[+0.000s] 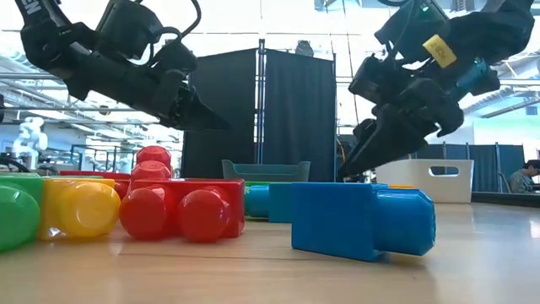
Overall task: Sort blocks by size
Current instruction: Put the one stud blue game piece into the white bin
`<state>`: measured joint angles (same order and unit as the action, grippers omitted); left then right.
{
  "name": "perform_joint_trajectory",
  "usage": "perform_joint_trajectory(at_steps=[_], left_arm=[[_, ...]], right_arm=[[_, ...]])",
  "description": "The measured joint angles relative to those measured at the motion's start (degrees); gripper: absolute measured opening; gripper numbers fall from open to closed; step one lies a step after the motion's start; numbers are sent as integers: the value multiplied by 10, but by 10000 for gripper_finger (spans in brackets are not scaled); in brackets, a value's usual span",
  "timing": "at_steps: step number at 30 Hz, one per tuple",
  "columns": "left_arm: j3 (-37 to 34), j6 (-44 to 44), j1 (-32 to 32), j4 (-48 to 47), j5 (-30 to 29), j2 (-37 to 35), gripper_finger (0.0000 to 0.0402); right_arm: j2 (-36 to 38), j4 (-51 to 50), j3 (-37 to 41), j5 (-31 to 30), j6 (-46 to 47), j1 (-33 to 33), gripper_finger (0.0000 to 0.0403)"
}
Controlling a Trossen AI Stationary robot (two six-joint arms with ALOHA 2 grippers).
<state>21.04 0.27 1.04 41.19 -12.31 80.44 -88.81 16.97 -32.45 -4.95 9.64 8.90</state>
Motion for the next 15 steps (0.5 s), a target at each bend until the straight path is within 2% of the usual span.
perform_joint_trajectory(at_steps=[7, 15], left_arm=[[0, -5, -2, 4, -11, 0, 86], [0, -23, -4, -4, -24, 0, 86]], right_arm=[[-26, 12, 0, -10, 3, 24, 275], [-90, 58, -3, -13, 8, 32, 264]])
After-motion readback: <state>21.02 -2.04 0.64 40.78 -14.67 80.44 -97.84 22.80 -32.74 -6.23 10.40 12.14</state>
